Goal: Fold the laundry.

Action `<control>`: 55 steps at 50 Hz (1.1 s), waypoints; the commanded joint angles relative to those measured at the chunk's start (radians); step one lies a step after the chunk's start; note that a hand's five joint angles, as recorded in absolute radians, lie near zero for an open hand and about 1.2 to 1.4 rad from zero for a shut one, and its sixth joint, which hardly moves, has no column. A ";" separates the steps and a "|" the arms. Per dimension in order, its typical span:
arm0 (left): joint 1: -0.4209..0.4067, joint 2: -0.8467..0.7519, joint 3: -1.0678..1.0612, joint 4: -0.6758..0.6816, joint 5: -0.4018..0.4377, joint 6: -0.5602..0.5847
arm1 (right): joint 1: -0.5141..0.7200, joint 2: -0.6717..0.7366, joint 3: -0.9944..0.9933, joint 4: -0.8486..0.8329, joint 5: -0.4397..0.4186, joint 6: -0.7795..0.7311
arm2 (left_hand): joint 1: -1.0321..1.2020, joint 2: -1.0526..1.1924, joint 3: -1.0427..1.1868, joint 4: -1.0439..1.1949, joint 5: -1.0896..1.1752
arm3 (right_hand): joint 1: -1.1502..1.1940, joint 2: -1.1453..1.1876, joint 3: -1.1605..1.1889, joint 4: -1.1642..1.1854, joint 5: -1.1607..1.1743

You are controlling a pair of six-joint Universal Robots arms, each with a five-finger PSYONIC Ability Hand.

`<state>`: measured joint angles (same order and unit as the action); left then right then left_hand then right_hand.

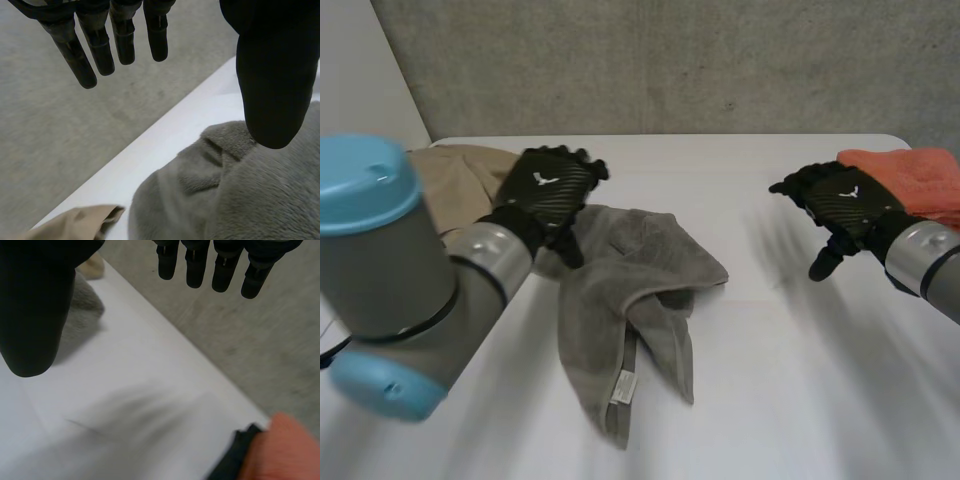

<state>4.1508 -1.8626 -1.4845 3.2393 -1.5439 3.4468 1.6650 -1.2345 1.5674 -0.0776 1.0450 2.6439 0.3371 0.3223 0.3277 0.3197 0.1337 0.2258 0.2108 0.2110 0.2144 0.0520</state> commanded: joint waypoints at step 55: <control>-0.100 -0.276 0.006 0.083 -0.216 -0.425 | 0.252 0.178 -0.178 -0.120 0.078 0.119 | 1.059 1.074 1.069 1.077 1.088 | 1.170 1.185 1.185 1.182 1.170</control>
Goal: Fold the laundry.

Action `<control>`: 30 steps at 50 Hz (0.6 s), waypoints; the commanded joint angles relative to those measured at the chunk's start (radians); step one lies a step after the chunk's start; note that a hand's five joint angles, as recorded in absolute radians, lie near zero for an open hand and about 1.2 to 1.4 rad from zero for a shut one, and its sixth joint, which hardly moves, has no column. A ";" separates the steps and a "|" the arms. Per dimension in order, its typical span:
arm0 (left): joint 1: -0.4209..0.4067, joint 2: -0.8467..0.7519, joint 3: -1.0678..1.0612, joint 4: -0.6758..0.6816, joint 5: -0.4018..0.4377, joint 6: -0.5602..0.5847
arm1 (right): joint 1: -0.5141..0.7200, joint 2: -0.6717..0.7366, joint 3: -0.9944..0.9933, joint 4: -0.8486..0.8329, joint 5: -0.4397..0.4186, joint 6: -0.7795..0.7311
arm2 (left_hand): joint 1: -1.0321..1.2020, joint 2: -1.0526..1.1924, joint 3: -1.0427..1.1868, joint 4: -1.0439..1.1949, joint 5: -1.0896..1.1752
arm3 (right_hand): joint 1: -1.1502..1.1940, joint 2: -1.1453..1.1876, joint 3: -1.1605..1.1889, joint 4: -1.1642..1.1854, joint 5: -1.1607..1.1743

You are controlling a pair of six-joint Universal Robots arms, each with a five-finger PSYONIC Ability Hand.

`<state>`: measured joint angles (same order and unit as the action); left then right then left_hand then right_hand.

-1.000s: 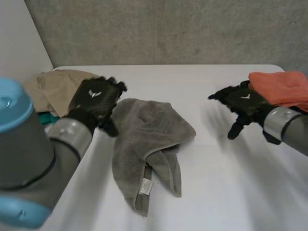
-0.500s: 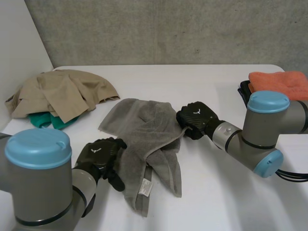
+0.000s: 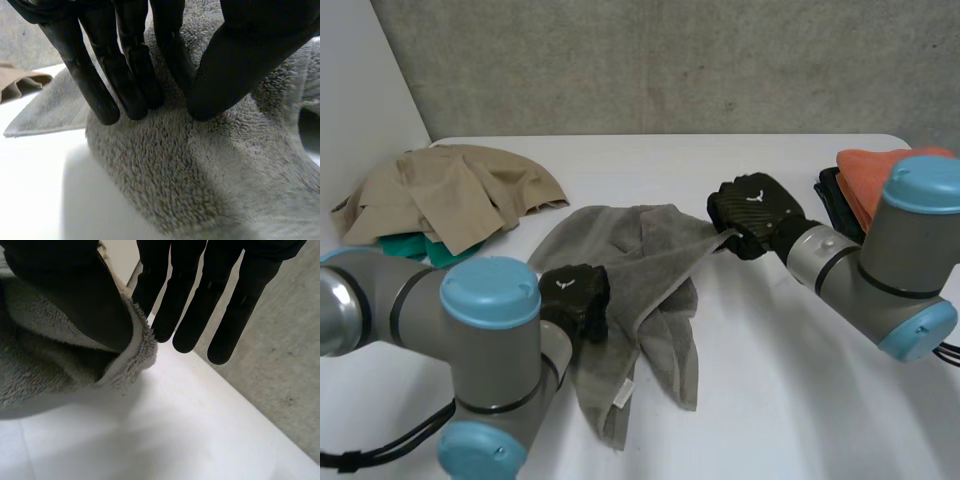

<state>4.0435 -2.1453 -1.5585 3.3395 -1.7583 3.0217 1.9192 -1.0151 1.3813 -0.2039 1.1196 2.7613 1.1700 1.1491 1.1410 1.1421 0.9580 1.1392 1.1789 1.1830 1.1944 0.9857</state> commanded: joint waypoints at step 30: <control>0.069 0.384 -0.187 -0.137 0.151 0.077 | -0.019 -0.362 0.005 0.159 0.103 0.046 | -0.733 -0.712 -0.704 -0.705 -0.696 | 0.257 0.217 0.213 0.202 0.236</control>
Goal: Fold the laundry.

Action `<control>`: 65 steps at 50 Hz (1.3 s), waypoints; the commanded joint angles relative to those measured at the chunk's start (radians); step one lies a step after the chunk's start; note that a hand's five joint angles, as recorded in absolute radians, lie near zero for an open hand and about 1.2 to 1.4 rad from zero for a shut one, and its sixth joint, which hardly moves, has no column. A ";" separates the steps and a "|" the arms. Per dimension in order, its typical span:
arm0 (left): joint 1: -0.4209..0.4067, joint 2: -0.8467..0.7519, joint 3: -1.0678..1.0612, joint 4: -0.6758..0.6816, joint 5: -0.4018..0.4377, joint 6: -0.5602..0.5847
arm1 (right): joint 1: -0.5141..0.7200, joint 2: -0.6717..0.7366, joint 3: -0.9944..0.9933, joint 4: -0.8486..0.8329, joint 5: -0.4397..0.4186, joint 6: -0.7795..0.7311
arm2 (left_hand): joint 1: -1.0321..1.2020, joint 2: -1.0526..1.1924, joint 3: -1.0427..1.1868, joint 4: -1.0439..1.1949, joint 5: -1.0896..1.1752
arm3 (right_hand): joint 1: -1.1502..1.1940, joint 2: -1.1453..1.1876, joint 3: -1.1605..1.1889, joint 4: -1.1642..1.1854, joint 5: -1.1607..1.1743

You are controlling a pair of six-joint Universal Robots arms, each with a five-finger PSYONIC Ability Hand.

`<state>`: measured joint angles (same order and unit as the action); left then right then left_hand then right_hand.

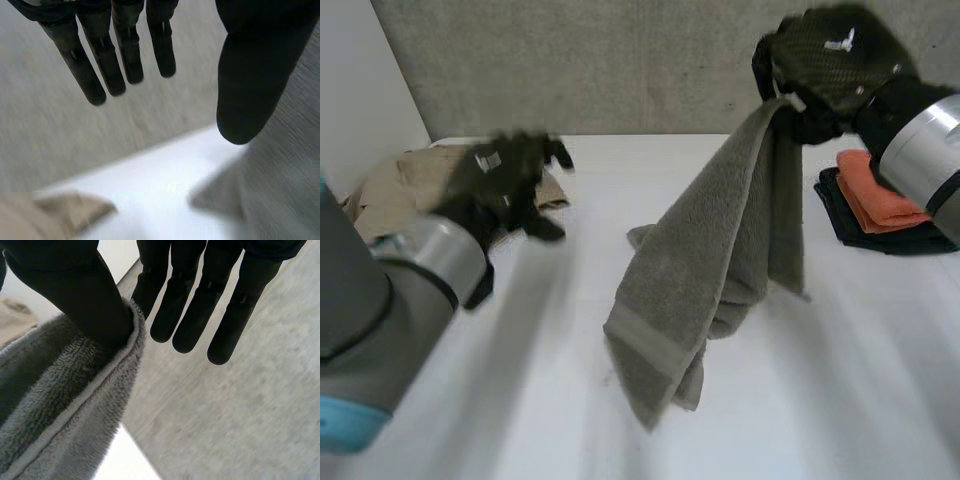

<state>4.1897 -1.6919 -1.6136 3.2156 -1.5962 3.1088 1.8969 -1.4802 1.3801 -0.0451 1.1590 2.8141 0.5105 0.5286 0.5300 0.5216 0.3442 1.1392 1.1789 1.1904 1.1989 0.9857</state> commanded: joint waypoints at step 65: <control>0.058 0.069 0.034 0.006 0.011 0.200 | -0.075 0.040 -0.090 0.362 0.151 -0.396 | 0.886 0.868 0.866 0.875 0.878 | 0.257 0.217 0.206 0.197 0.236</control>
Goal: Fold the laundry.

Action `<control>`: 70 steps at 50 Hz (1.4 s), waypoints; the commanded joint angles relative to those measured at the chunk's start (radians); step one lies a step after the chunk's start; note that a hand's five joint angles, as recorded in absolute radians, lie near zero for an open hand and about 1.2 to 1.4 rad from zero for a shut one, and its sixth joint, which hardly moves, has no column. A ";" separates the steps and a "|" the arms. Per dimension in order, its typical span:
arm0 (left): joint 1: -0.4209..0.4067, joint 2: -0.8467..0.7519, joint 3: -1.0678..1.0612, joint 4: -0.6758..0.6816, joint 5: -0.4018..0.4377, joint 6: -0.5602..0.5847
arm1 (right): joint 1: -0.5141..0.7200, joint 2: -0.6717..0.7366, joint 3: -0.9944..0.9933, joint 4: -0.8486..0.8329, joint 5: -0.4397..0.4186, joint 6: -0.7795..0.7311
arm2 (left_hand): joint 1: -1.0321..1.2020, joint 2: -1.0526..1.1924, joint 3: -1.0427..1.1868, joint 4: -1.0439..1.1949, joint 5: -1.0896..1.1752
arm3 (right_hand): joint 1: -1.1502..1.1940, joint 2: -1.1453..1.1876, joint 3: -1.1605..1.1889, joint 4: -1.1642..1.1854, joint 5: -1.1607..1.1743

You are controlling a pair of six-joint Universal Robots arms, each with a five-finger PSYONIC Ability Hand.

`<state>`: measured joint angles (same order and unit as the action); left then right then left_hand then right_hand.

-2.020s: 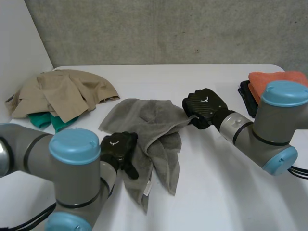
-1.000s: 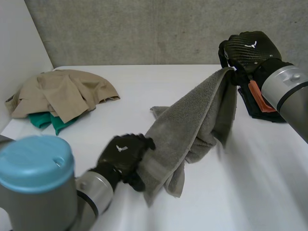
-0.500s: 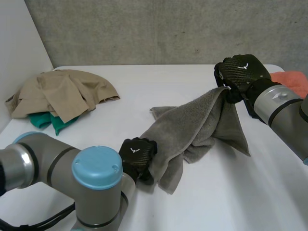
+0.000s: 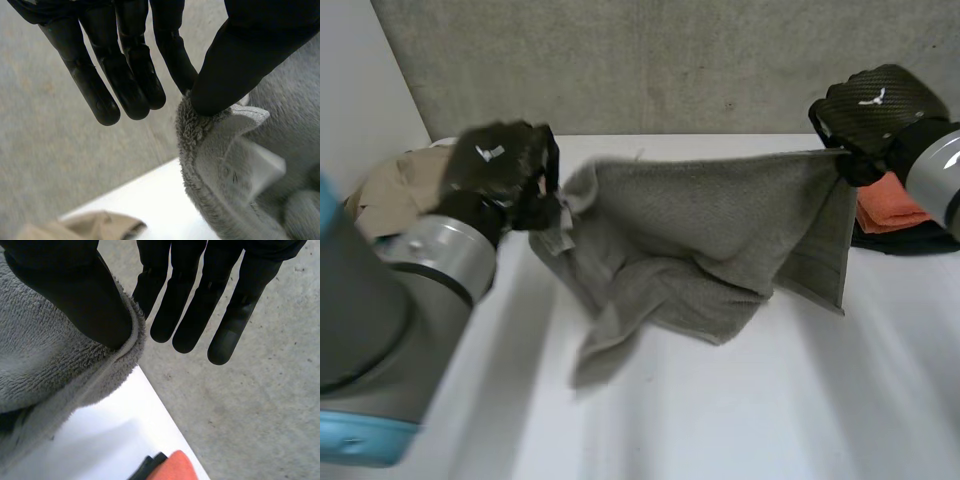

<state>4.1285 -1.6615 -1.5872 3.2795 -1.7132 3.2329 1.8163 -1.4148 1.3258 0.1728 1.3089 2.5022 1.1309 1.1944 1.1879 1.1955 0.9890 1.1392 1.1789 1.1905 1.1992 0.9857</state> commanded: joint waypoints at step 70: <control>-0.007 -0.635 0.398 0.164 0.371 -0.231 | 0.150 -0.248 0.156 -0.394 -0.175 0.227 | -0.885 -0.949 -0.942 -0.950 -0.918 | 0.257 0.217 0.206 0.197 0.236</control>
<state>4.1531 -2.2613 -1.1894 3.4591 -1.3792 3.1108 1.9644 -1.6349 1.4626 -0.2241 1.1333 2.7048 0.1902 0.2061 0.2152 0.2024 0.0530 1.1391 1.1820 1.1920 1.1997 0.9941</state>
